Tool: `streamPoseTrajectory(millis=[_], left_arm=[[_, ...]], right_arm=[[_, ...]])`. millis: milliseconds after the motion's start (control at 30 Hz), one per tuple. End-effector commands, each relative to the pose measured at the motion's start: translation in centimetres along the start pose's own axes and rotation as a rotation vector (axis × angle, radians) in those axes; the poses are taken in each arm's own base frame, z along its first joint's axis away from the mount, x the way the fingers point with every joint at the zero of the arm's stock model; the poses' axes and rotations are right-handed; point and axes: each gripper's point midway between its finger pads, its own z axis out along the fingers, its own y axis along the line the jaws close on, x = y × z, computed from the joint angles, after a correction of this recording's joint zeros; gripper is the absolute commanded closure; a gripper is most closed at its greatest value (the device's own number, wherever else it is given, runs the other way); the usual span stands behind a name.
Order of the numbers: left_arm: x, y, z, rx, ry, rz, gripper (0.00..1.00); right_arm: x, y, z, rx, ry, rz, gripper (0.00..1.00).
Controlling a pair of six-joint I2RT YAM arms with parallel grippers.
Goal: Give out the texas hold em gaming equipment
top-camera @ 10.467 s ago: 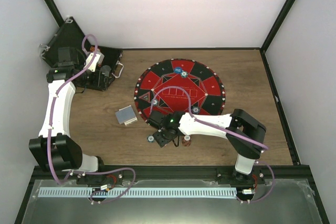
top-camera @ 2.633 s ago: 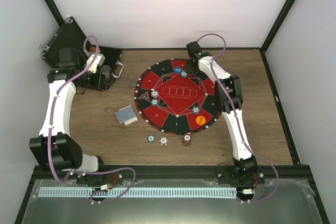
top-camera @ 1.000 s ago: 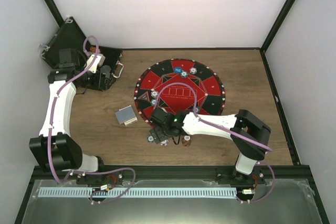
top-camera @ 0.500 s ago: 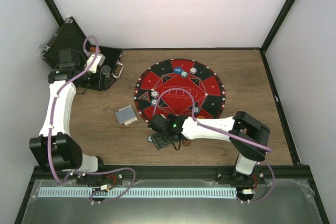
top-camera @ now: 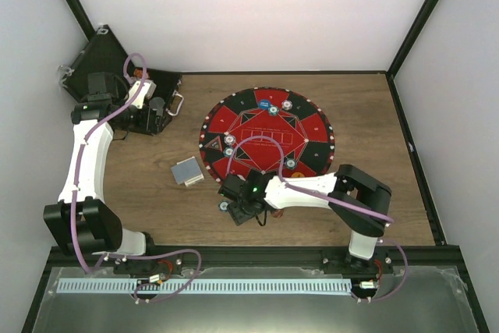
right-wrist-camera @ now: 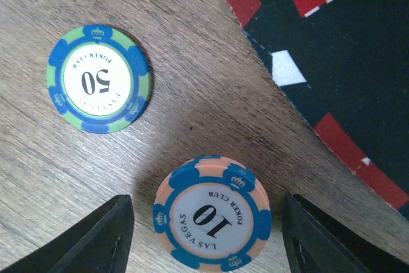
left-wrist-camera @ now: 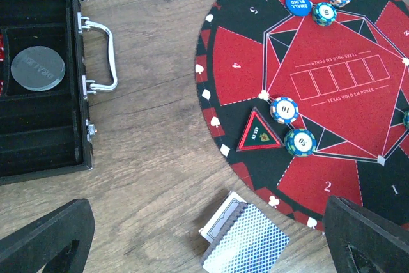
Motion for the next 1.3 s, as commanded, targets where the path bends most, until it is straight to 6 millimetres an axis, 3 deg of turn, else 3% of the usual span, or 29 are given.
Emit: streamPoseTrajectory(millis=[0,733,1100,1267], left_arm=[[-0.8,-0.1,-1.0,-0.012,-0.029,0.009,0.0],[-0.5,-0.3,-0.9,0.0,-0.023,0.005,0.0],[-0.7,-0.6,-1.1,0.012,-0.027,0.006,0.0],[-0.7,-0.6,-1.1,0.013,-0.026,0.007,0.0]], right_arm=[[-0.2,0.3,0.3,0.002,-0.007,-0.003,0.36],[-1.3,0.4,-0.9,0.014,-0.037,-0.005,0.64],[-2.6,0.0,-3.5,0.038,-0.081,-0.017,0.65],[-3.5,-2.1,-4.9,0.078,-0.102,0.016,0.65]])
